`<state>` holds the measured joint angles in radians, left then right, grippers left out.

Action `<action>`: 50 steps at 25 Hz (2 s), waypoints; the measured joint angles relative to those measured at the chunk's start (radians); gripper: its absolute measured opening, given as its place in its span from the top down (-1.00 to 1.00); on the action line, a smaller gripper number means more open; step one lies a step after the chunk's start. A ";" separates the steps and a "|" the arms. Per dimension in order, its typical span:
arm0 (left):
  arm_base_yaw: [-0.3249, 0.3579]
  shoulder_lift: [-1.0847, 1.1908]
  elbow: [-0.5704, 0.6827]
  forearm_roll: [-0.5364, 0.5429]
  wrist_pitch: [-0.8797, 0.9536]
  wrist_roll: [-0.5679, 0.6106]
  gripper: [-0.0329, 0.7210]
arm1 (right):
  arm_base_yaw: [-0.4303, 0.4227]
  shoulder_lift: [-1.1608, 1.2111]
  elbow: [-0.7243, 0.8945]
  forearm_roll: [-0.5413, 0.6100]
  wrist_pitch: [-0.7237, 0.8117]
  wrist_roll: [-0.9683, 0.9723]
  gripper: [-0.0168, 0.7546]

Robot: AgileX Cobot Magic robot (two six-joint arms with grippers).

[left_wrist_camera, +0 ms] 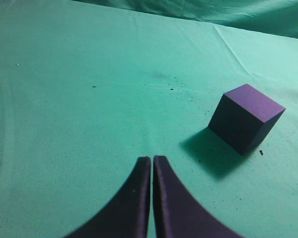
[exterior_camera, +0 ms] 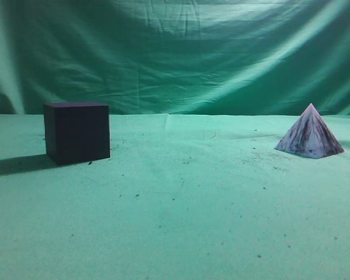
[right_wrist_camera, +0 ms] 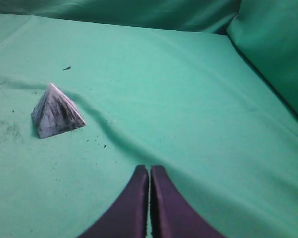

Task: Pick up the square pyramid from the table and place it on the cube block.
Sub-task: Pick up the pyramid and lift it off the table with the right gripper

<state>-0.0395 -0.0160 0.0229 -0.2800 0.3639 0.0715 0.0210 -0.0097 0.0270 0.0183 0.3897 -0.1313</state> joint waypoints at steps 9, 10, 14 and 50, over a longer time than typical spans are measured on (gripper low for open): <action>0.000 0.000 0.000 0.000 0.000 0.000 0.91 | 0.000 0.000 0.000 0.002 0.000 0.000 0.96; 0.000 0.000 0.000 0.000 0.000 0.000 0.91 | 0.000 0.000 0.000 0.002 0.000 0.000 0.96; 0.000 0.000 0.000 0.000 0.000 0.000 0.91 | 0.000 0.000 0.000 0.002 0.000 0.000 0.96; 0.000 0.000 0.000 0.000 0.000 0.000 0.91 | 0.263 1.159 -0.922 0.105 0.480 -0.159 0.96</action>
<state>-0.0395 -0.0160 0.0229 -0.2800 0.3639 0.0715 0.2838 1.1497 -0.8952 0.1233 0.8697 -0.2899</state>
